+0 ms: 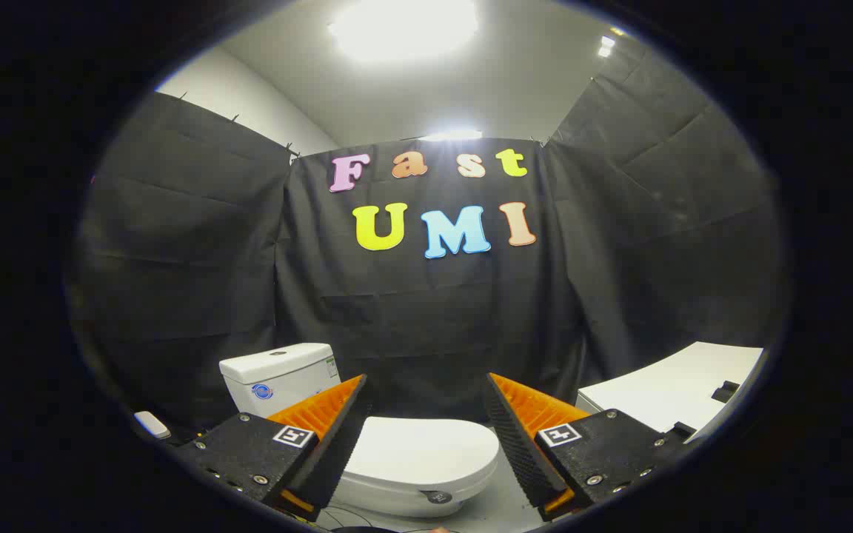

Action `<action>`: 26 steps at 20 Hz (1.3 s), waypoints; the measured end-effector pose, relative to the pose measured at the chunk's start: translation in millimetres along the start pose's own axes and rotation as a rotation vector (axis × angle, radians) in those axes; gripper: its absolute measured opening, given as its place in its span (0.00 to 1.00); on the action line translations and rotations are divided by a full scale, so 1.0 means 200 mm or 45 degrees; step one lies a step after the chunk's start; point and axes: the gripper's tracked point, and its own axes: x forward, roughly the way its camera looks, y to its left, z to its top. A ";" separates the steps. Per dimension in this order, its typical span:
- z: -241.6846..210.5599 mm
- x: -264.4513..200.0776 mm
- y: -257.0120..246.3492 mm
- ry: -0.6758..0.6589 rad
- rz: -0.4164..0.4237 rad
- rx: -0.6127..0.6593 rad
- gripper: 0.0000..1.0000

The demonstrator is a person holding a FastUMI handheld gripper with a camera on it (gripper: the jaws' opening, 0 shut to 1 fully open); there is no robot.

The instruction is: Open the toilet lid.

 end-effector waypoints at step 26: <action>-0.44 0.12 0.01 0.290 0.014 0.538 0.95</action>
